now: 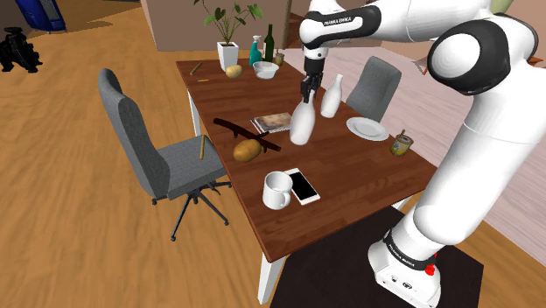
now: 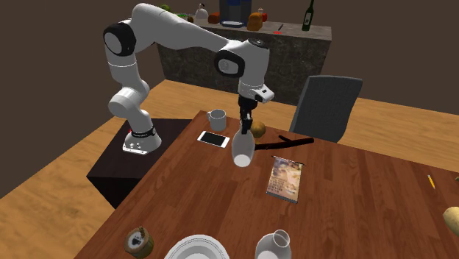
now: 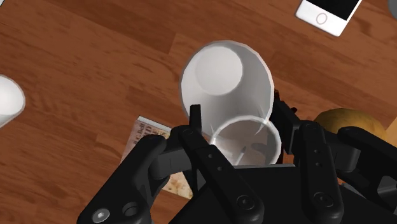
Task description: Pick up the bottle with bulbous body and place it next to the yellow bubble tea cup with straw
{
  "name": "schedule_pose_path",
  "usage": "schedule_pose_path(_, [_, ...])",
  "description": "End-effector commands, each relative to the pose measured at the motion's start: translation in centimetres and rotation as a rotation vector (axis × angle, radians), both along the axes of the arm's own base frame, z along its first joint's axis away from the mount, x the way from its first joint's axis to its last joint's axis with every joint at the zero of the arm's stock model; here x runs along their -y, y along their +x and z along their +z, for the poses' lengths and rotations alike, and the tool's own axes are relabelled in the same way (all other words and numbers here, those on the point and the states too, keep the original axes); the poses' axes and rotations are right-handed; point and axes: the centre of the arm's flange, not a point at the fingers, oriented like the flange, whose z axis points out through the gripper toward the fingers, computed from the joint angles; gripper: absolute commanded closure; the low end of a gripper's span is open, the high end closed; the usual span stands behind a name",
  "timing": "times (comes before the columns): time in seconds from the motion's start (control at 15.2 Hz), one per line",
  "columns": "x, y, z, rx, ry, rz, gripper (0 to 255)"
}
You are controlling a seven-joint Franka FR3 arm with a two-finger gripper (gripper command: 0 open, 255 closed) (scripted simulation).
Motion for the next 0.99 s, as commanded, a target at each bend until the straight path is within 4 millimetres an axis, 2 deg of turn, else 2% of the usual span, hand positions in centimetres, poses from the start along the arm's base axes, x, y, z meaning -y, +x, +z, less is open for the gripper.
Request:
schedule_pose_path(0.0, [0.0,0.0,1.1,0.000,0.000,0.000,255])
schedule_pose_path(0.92, [0.0,0.0,8.5,0.000,0.000,0.000,255])
